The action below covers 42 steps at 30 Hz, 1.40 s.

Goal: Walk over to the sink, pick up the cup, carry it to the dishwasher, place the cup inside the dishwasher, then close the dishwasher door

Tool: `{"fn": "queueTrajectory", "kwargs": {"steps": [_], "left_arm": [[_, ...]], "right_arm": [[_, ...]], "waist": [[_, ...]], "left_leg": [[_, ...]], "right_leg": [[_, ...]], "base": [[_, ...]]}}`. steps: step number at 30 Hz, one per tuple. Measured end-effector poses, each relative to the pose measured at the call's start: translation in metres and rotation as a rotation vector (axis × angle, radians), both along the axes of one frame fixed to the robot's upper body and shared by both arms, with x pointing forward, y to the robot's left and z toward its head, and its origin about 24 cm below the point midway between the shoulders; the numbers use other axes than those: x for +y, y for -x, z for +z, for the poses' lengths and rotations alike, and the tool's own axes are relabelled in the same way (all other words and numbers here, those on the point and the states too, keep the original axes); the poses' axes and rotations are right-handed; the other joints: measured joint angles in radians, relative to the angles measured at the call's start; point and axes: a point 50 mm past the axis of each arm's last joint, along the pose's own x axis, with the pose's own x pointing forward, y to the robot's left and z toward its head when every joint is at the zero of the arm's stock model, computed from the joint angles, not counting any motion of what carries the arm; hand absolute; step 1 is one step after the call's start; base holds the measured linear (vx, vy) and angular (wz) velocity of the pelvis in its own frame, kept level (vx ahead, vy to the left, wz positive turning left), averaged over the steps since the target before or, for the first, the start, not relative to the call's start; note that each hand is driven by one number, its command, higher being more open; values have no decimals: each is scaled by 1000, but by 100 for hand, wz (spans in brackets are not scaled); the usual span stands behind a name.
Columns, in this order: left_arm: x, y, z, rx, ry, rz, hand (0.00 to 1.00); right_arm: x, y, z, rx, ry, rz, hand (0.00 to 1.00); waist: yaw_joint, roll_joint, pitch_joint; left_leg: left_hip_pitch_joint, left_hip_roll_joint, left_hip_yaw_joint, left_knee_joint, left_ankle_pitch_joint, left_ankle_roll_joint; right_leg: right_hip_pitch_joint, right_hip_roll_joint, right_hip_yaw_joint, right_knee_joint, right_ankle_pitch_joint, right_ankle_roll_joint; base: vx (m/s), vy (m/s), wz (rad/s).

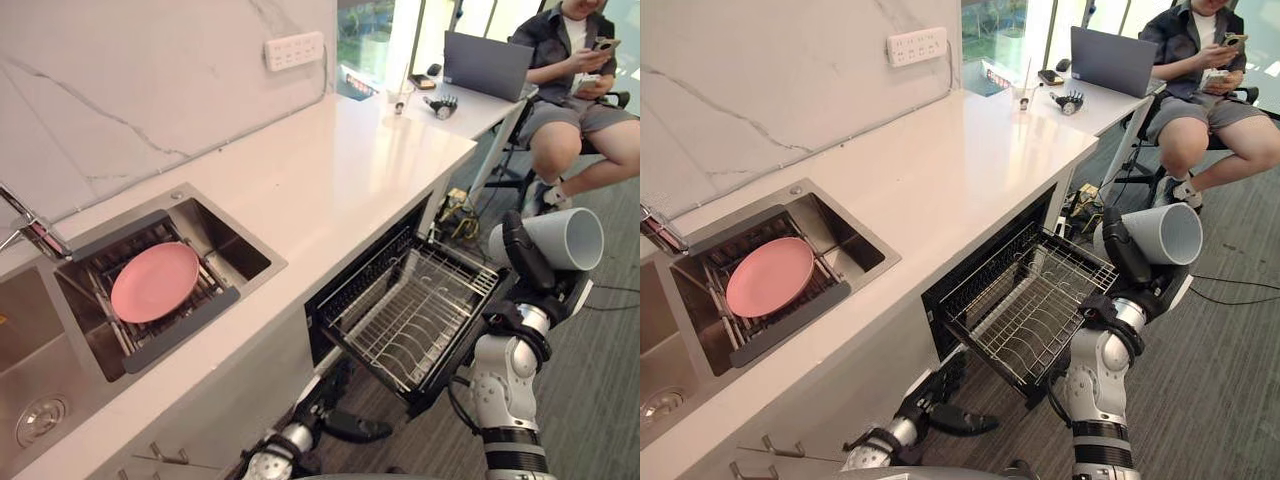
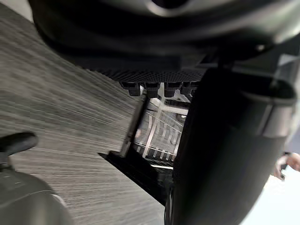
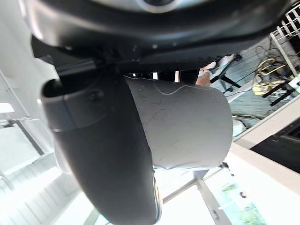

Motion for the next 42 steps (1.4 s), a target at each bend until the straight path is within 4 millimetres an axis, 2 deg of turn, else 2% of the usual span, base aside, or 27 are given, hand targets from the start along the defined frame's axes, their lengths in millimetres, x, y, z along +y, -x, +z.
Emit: {"fn": "queueTrajectory", "kwargs": {"steps": [6, 11, 16, 19, 22, 27, 32, 35, 38, 42], "left_arm": [[28, 5, -13, 62, -49, 112, 100], [33, 4, -17, 63, -46, 185, 100], [47, 2, -22, 78, -64, 292, 100], [65, 6, -25, 88, -106, 382, 100], [74, 15, -30, 129, -132, 435, 100], [80, 16, -29, 121, -136, 465, 100], [80, 13, -28, 105, -128, 471, 100], [80, 13, -28, 109, -115, 483, 100], [84, 9, -26, 100, -111, 500, 100], [90, 15, -30, 148, -126, 499, 100]], "right_arm": [[4, 0, -13, 32, -9, 24, 0], [5, 0, -29, 94, -1, 54, 0], [6, 2, -50, 189, 14, 86, 0], [6, 3, -61, 273, 68, 113, 0], [0, 5, -71, 355, 120, 131, 0], [1, 7, -83, 430, 166, 189, 0], [-8, -11, -73, 444, 255, 217, 0], [-15, -15, -79, 526, 274, 239, 0], [-24, -15, -90, 649, 293, 278, 0], [-28, -19, -98, 767, 301, 336, 0]], "waist": [[8, 10, 39], [6, 32, 54], [8, 47, 83], [15, 68, 108], [35, 86, 133], [57, 94, 143], [59, 114, 181], [67, 120, 189], [86, 130, 221], [103, 138, 269]], "left_leg": [[-1, -8, -27, 0, -3, -1], [-3, -19, -34, 0, -8, 5], [-10, -23, -56, 0, -8, 6], [-22, -27, -75, 1, -8, 5], [-30, -34, -98, 3, -7, 6], [-34, -45, -129, 5, -4, 7], [-57, -55, -160, 1, 8, 13], [-66, -63, -183, 1, 13, 16], [-81, -70, -212, 2, 25, 15], [-103, -74, -253, 4, 38, 14]], "right_leg": [[19, -5, -31, -4, -11, 6], [23, -14, -42, -4, -14, 15], [29, -15, -66, -3, -24, 18], [29, -16, -90, 0, -33, 20], [37, -20, -110, 4, -41, 23], [48, -28, -143, 17, -55, 28], [30, -39, -176, 54, -71, 32], [32, -43, -196, 58, -74, 35], [32, -44, -234, 70, -83, 35], [29, -45, -274, 89, -96, 33]], "base": [[9, 0, 15], [34, 10, 6], [35, -12, 14], [27, -13, 18], [24, -10, 21], [12, -4, 22], [-42, 13, 22], [-14, 6, 22], [-17, -7, 32], [-22, -13, 39]]}}
